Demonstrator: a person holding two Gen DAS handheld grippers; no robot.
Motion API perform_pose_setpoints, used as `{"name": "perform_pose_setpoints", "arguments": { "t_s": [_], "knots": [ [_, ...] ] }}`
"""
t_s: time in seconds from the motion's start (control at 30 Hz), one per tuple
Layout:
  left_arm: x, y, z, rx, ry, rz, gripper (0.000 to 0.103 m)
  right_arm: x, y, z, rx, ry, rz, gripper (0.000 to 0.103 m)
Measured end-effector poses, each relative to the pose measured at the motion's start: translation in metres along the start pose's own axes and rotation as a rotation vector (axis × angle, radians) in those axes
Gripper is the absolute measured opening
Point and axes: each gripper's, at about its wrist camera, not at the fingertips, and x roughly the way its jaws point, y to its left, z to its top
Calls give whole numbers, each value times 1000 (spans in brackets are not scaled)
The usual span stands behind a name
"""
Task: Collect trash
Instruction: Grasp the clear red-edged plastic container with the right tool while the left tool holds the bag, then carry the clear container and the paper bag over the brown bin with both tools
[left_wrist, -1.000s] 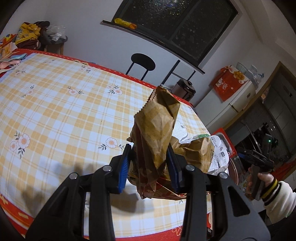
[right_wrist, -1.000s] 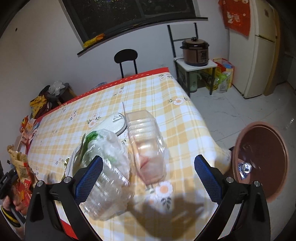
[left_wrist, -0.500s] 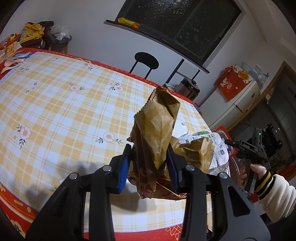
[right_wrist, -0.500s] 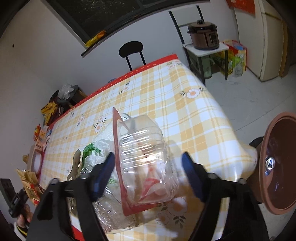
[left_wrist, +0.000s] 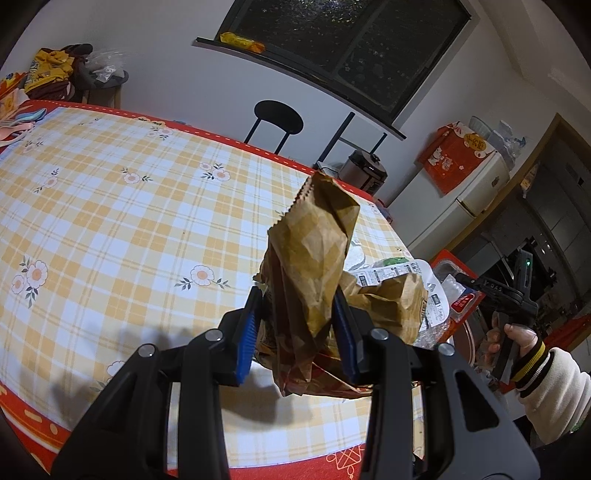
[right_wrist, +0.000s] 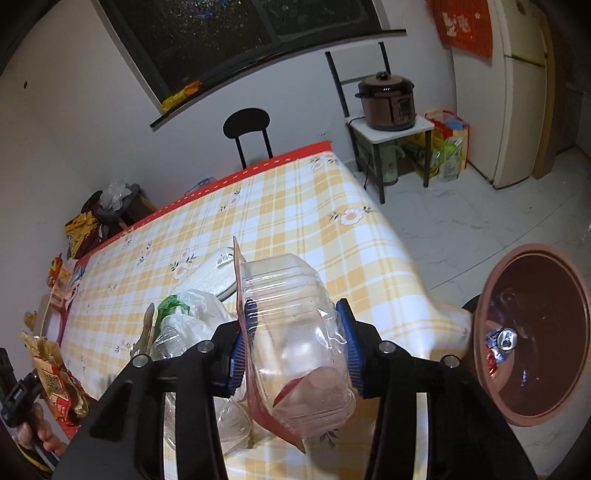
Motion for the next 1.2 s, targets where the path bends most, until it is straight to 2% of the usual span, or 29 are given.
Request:
{"name": "perform_pose_setpoints", "arguments": {
  "t_s": [0.4,0.73,1.2],
  "knots": [
    [2,-15,7,45,-3,-51,39,-34,-1,-8,28,-30,-20,44],
    [10,-63,7,118,-12,-99,39,-65,-18,-13,27,-40,-19,44],
    [28,-162,-11,153,-25,-142,39,-108,-102,1,58,-60,-15,44]
  ]
}}
